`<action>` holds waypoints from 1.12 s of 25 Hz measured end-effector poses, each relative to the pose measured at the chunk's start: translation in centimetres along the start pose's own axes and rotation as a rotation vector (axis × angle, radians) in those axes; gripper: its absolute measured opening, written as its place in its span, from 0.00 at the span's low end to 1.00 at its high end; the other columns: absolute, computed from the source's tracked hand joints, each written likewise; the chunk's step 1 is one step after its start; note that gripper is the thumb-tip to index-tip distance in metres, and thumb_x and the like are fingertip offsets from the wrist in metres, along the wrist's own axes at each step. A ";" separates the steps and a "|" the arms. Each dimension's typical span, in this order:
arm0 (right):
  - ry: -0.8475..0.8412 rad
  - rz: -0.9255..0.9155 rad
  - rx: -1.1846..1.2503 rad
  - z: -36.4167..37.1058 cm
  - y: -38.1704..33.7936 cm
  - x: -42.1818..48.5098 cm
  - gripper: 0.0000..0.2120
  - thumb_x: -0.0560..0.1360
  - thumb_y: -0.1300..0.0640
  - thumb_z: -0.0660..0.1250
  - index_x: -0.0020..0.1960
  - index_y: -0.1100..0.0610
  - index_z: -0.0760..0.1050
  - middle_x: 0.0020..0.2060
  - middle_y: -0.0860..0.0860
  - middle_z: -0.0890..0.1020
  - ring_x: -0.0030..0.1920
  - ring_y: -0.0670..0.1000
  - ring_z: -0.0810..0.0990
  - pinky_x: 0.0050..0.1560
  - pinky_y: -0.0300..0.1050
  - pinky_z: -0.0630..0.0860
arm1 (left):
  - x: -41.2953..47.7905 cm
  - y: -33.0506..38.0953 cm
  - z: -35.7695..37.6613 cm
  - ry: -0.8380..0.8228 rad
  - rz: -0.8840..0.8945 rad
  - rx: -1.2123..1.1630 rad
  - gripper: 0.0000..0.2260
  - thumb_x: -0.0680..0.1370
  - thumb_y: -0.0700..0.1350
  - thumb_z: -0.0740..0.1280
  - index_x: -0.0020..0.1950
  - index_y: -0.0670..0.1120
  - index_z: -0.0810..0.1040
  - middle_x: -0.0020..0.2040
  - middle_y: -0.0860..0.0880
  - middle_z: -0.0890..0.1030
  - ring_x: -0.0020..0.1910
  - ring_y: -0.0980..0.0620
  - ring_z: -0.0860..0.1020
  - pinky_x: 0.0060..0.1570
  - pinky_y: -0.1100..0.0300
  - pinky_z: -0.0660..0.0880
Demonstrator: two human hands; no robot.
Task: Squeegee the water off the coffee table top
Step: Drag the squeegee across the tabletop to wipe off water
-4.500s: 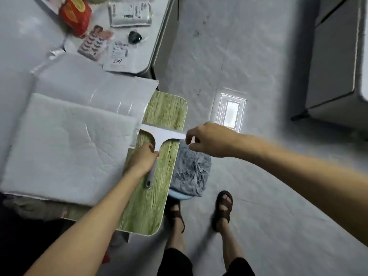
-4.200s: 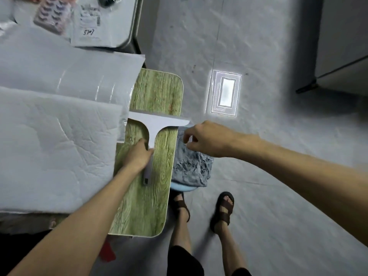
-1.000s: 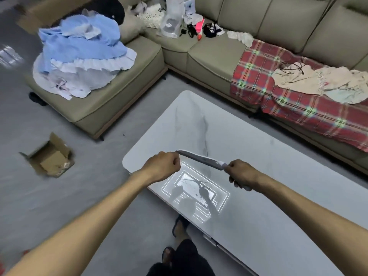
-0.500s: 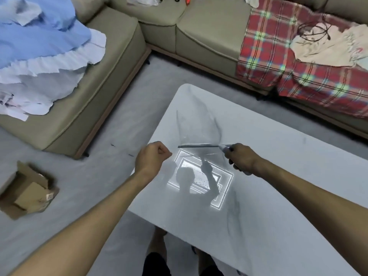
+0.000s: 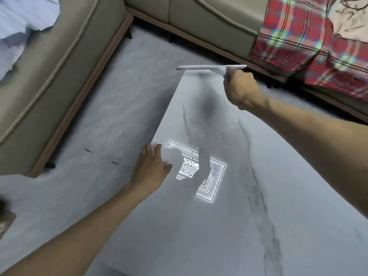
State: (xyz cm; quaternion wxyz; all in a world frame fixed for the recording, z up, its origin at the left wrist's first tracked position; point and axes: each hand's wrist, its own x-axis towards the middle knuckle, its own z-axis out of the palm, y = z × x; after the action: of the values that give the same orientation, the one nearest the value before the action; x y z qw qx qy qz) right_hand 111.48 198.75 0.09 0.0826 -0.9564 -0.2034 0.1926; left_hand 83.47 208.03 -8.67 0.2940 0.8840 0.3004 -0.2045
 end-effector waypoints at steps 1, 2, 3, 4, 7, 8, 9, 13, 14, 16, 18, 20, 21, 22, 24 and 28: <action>-0.020 0.006 -0.005 0.6 -0.4 0.7 0.09 0.78 0.61 0.53 0.55 0.60 0.70 0.47 0.62 0.75 0.43 0.61 0.75 0.31 0.43 0.75 | 0.1 0.0 0.4 -0.006 0.002 -0.014 0.30 0.78 0.52 0.63 0.75 0.41 0.56 0.73 0.40 0.59 0.75 0.44 0.55 0.70 0.52 0.59; -0.035 0.006 -0.024 1.3 -0.7 1.2 0.08 0.78 0.62 0.53 0.53 0.59 0.69 0.46 0.61 0.75 0.43 0.60 0.74 0.26 0.38 0.73 | 0.3 0.0 0.8 -0.007 0.008 -0.023 0.30 0.77 0.51 0.63 0.74 0.41 0.56 0.72 0.41 0.60 0.74 0.44 0.56 0.71 0.52 0.59; -0.045 -0.002 -0.058 2.0 -0.7 1.4 0.09 0.78 0.63 0.53 0.55 0.58 0.69 0.47 0.62 0.76 0.44 0.61 0.75 0.27 0.39 0.73 | 0.6 0.1 1.1 -0.002 0.015 -0.030 0.29 0.77 0.50 0.63 0.74 0.41 0.57 0.72 0.41 0.61 0.74 0.43 0.57 0.70 0.52 0.60; -0.053 -0.014 -0.102 2.7 -0.5 1.2 0.12 0.78 0.63 0.53 0.59 0.59 0.69 0.50 0.63 0.77 0.48 0.64 0.77 0.34 0.44 0.73 | 0.7 0.2 1.3 0.008 0.016 -0.032 0.29 0.77 0.49 0.63 0.74 0.41 0.57 0.71 0.40 0.61 0.73 0.42 0.58 0.70 0.52 0.60; -0.046 -0.031 -0.155 3.9 1.4 -2.0 0.19 0.78 0.61 0.53 0.69 0.56 0.64 0.52 0.64 0.79 0.49 0.66 0.77 0.41 0.49 0.65 | 1.2 0.4 1.3 0.029 0.004 -0.011 0.29 0.77 0.49 0.64 0.73 0.41 0.58 0.70 0.38 0.61 0.72 0.40 0.58 0.71 0.51 0.59; -0.047 -0.049 -0.158 4.1 2.1 -3.7 0.20 0.78 0.61 0.53 0.70 0.55 0.63 0.49 0.64 0.80 0.47 0.66 0.77 0.40 0.48 0.65 | 1.3 0.5 1.2 0.021 -0.009 -0.011 0.29 0.77 0.49 0.64 0.73 0.41 0.58 0.70 0.37 0.61 0.72 0.39 0.57 0.71 0.51 0.59; -0.051 -0.066 -0.156 4.3 2.9 -5.7 0.21 0.79 0.60 0.54 0.72 0.54 0.62 0.47 0.64 0.80 0.44 0.66 0.77 0.38 0.48 0.65 | 1.4 0.6 1.0 -0.002 -0.023 -0.014 0.29 0.76 0.49 0.64 0.73 0.41 0.58 0.71 0.36 0.60 0.73 0.39 0.57 0.71 0.51 0.59; -0.191 -0.046 -0.182 3.2 5.3 -13.1 0.23 0.79 0.59 0.55 0.74 0.50 0.61 0.39 0.62 0.80 0.37 0.64 0.76 0.34 0.48 0.68 | 2.2 1.3 0.4 -0.130 -0.052 -0.006 0.31 0.76 0.48 0.64 0.74 0.42 0.55 0.73 0.31 0.57 0.74 0.35 0.55 0.70 0.49 0.62; -0.229 -0.025 -0.172 2.6 5.7 -13.8 0.21 0.80 0.57 0.54 0.73 0.50 0.62 0.40 0.62 0.80 0.37 0.64 0.76 0.35 0.48 0.69 | 2.3 1.3 0.2 -0.153 -0.053 0.004 0.32 0.75 0.48 0.64 0.74 0.42 0.54 0.73 0.31 0.57 0.74 0.34 0.55 0.70 0.49 0.62; -0.198 -0.004 -0.144 1.4 6.1 -12.9 0.17 0.81 0.55 0.53 0.69 0.53 0.66 0.45 0.64 0.81 0.42 0.66 0.78 0.41 0.51 0.73 | 2.5 1.4 0.1 -0.190 -0.054 0.021 0.33 0.74 0.48 0.64 0.74 0.42 0.54 0.73 0.30 0.55 0.74 0.34 0.55 0.69 0.49 0.63; -0.078 0.034 -0.123 0.5 5.9 -9.2 0.14 0.81 0.56 0.53 0.65 0.58 0.67 0.47 0.67 0.81 0.47 0.69 0.78 0.43 0.53 0.71 | 2.5 1.3 0.1 -0.201 -0.049 0.037 0.33 0.73 0.48 0.65 0.74 0.42 0.54 0.72 0.30 0.55 0.74 0.34 0.54 0.69 0.50 0.63; -0.038 0.153 -0.084 0.0 5.5 -4.7 0.12 0.80 0.60 0.53 0.62 0.61 0.66 0.49 0.68 0.79 0.47 0.68 0.77 0.39 0.51 0.67 | 2.6 1.2 0.3 -0.200 -0.041 0.051 0.33 0.72 0.49 0.65 0.73 0.43 0.55 0.71 0.29 0.56 0.73 0.33 0.54 0.69 0.50 0.63; -0.053 0.213 -0.056 0.0 5.3 -3.0 0.12 0.79 0.62 0.53 0.61 0.61 0.66 0.49 0.67 0.78 0.45 0.66 0.77 0.35 0.49 0.67 | 2.7 1.1 0.4 -0.202 -0.041 0.054 0.32 0.72 0.48 0.64 0.73 0.43 0.56 0.71 0.30 0.56 0.73 0.33 0.53 0.68 0.50 0.63; -0.074 0.261 -0.032 0.3 5.3 -1.9 0.12 0.78 0.63 0.53 0.60 0.60 0.67 0.49 0.66 0.78 0.44 0.64 0.76 0.31 0.46 0.66 | 2.7 1.0 0.5 -0.207 -0.043 0.057 0.32 0.72 0.48 0.64 0.73 0.43 0.56 0.71 0.30 0.56 0.73 0.33 0.53 0.69 0.50 0.63; -0.104 0.298 -0.017 1.5 5.4 -2.1 0.14 0.77 0.64 0.52 0.61 0.61 0.67 0.52 0.65 0.78 0.48 0.64 0.78 0.33 0.46 0.70 | 2.8 0.9 0.7 -0.215 -0.043 0.056 0.31 0.72 0.46 0.63 0.73 0.43 0.56 0.72 0.30 0.54 0.74 0.33 0.52 0.70 0.49 0.62; -0.124 0.218 -0.047 4.4 5.6 -9.1 0.24 0.78 0.62 0.54 0.74 0.59 0.57 0.55 0.65 0.79 0.51 0.67 0.77 0.42 0.50 0.66 | 2.7 0.5 0.8 -0.220 -0.020 0.060 0.30 0.72 0.44 0.62 0.72 0.44 0.56 0.72 0.30 0.54 0.74 0.32 0.50 0.70 0.49 0.61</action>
State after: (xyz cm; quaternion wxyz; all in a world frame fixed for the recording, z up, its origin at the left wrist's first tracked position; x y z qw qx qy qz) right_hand 104.03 190.21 -2.16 0.0261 -0.9607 -0.1076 0.2544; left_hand 85.61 208.27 -10.50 0.2966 0.8615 0.2688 -0.3123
